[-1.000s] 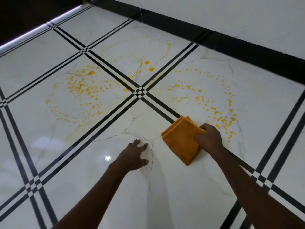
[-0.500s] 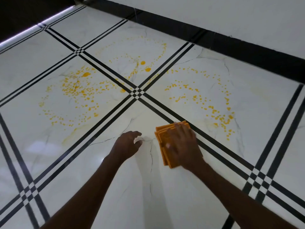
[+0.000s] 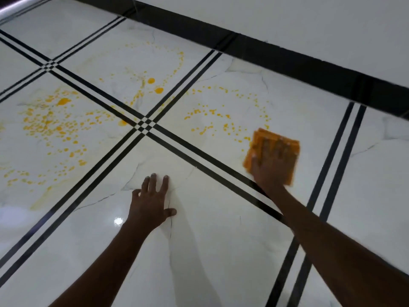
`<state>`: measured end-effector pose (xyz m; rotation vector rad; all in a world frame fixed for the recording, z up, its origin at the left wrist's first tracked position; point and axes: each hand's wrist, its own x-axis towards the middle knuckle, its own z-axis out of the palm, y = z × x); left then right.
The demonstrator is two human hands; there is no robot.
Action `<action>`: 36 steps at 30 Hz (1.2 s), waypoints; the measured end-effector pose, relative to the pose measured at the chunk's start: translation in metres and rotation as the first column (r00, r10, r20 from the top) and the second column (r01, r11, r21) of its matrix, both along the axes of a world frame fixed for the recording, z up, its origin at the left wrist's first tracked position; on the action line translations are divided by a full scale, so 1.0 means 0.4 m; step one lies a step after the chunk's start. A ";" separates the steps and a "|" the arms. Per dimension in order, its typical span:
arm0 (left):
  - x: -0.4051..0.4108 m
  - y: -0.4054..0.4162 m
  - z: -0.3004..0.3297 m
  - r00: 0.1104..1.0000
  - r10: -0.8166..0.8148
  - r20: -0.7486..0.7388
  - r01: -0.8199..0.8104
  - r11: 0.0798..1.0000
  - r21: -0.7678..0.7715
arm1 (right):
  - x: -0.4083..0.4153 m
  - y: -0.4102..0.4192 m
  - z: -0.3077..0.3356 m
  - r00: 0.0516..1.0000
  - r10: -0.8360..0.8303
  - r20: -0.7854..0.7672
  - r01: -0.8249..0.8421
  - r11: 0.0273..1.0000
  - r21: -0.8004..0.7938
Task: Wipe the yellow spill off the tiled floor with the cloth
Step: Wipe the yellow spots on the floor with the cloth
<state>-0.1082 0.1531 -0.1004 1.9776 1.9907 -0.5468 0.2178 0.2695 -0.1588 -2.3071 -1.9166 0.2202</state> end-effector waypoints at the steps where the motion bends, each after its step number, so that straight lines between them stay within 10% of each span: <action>1: 0.001 0.006 0.002 1.000 0.000 -0.018 0.001 1.000 0.006 | -0.073 0.044 -0.006 0.999 -0.009 -0.031 0.009 1.000 -0.004; 8: -0.030 0.072 0.017 0.999 0.033 0.041 -0.028 0.993 -0.112 | -0.255 -0.184 0.010 0.900 0.433 -0.052 -0.428 0.899 0.089; 16: -0.043 0.062 -0.006 0.998 0.016 0.063 -0.011 0.997 -0.077 | 0.037 0.076 0.017 0.987 -0.147 -0.056 0.147 0.989 -0.020; 24: -0.060 0.067 0.019 0.990 0.044 0.133 -0.036 0.997 -0.068 | -0.265 -0.232 0.014 0.903 0.429 -0.029 -0.424 0.901 0.095; 30: 0.048 0.079 -0.025 0.975 -0.011 0.221 -0.001 0.999 0.054 | 0.090 -0.028 -0.003 0.987 0.136 0.086 -0.139 0.990 0.022; 36: 0.007 0.094 -0.020 0.979 -0.053 0.197 0.053 0.999 0.003 | -0.243 0.070 -0.011 0.988 0.155 -0.006 -0.154 0.983 0.105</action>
